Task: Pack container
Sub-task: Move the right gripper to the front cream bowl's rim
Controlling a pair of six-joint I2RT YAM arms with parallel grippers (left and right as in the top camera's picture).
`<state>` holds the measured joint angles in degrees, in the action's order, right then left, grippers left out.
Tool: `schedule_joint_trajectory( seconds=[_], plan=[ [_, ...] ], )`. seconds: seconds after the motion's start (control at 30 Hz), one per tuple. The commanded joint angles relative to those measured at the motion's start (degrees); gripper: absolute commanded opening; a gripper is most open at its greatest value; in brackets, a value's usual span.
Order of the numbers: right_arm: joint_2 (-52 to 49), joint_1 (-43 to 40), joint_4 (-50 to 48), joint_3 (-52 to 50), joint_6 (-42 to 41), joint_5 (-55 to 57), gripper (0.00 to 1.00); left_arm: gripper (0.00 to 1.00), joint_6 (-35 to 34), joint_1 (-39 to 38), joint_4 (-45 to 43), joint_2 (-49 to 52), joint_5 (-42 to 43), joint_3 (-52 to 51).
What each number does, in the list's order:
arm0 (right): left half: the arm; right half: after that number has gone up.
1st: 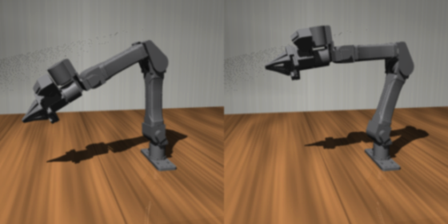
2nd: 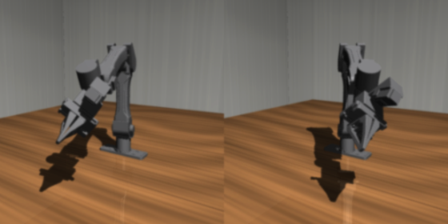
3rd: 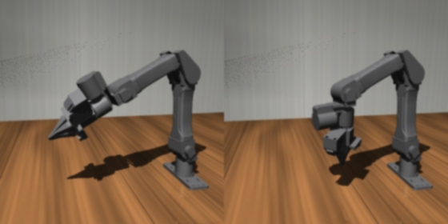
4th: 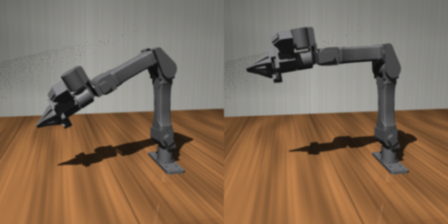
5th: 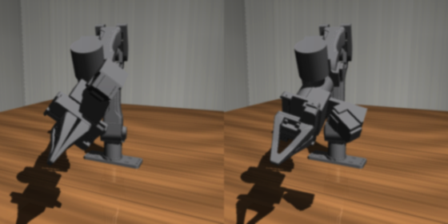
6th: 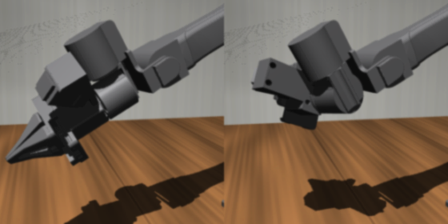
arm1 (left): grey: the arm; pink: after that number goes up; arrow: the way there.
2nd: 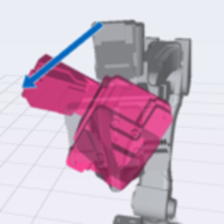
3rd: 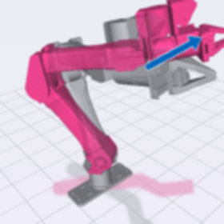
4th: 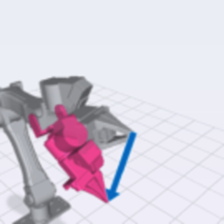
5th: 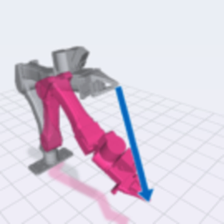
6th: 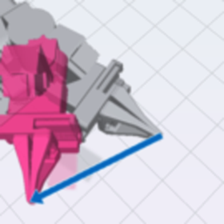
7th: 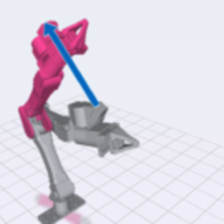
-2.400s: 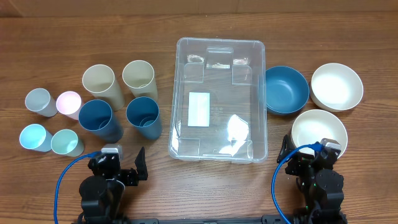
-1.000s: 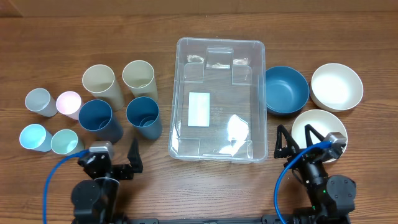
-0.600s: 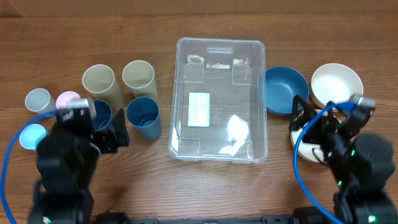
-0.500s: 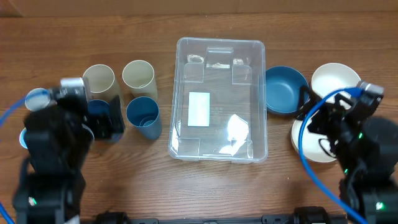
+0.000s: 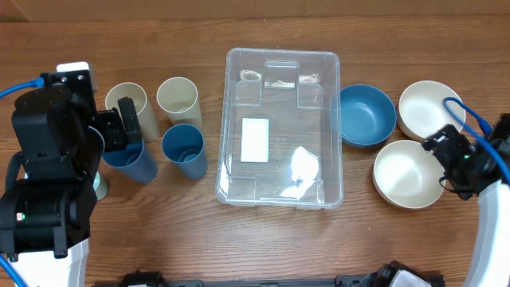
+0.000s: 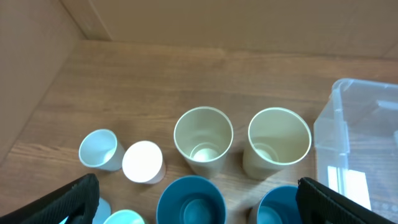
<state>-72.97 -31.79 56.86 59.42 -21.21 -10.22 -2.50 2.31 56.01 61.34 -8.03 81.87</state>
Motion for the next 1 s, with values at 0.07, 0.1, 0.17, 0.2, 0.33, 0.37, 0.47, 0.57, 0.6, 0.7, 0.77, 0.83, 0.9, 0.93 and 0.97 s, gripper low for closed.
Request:
schedule_joint_trajectory(
  seconds=[0.07,0.1,0.17,0.2,0.33,0.37,0.47,0.57,0.6,0.7,0.77,0.83,0.9,0.93,0.97],
  plan=[
    [-8.8,-5.6,0.7,0.6,-1.6,0.0,1.0,1.0,1.2,0.3,1.1,0.6,-1.1,0.8],
    [-10.0,-5.7,0.7,0.5,-1.6,0.4,1.0,1.0,1.2,0.3,1.1,0.6,-1.1,0.8],
    [-12.2,-5.7,0.7,0.2,-1.7,1.2,0.96,1.0,1.2,0.3,1.2,0.7,-1.1,0.8],
    [-13.1,-5.7,0.7,-0.4,-2.6,1.9,0.95,1.0,1.2,0.3,1.2,0.8,-1.1,0.8],
    [-13.3,-5.7,-2.9,-5.1,-4.7,3.8,0.91,1.0,1.2,0.3,1.2,0.9,-1.1,0.8],
    [-13.3,-5.7,-4.0,-6.3,-5.4,3.8,0.9,1.0,1.2,0.3,1.2,1.0,-1.1,0.8],
    [-13.3,-5.7,-8.4,-11.0,-7.6,3.7,0.89,1.0,1.2,0.3,1.2,1.0,-1.1,0.8],
    [-13.3,-5.7,-11.3,-13.7,-8.5,3.7,0.74,1.0,1.2,0.3,1.2,1.2,-1.1,0.8],
    [-13.3,-5.7,-11.5,-14.0,-9.1,3.7,0.68,1.0,1.2,0.3,1.2,1.3,-1.1,0.8],
    [-13.3,-5.7,-11.5,-14.1,-9.6,3.7,0.41,1.0,1.2,0.3,1.2,1.3,-1.1,0.8],
    [-13.3,-5.7,-10.8,-14.1,-9.5,3.7,0.36,1.0,1.2,0.3,1.2,1.3,-1.1,0.8],
    [-13.3,-5.7,-9.4,-14.1,-9.5,3.8,0.25,1.0,1.2,0.3,1.2,1.3,-1.1,0.8],
    [-13.2,-5.7,-8.4,-14.1,-9.5,4.2,0.15,1.0,1.2,0.3,1.2,1.3,-1.1,0.8],
    [-13.1,-5.7,-7.7,-14.1,-9.5,4.6,0.11,1.0,1.2,0.3,1.2,1.3,-1.1,0.8],
    [-12.8,-5.7,-7.4,-14.1,-9.5,4.8,0.05,1.0,1.2,0.3,1.2,1.3,-1.1,0.8]
  ],
)
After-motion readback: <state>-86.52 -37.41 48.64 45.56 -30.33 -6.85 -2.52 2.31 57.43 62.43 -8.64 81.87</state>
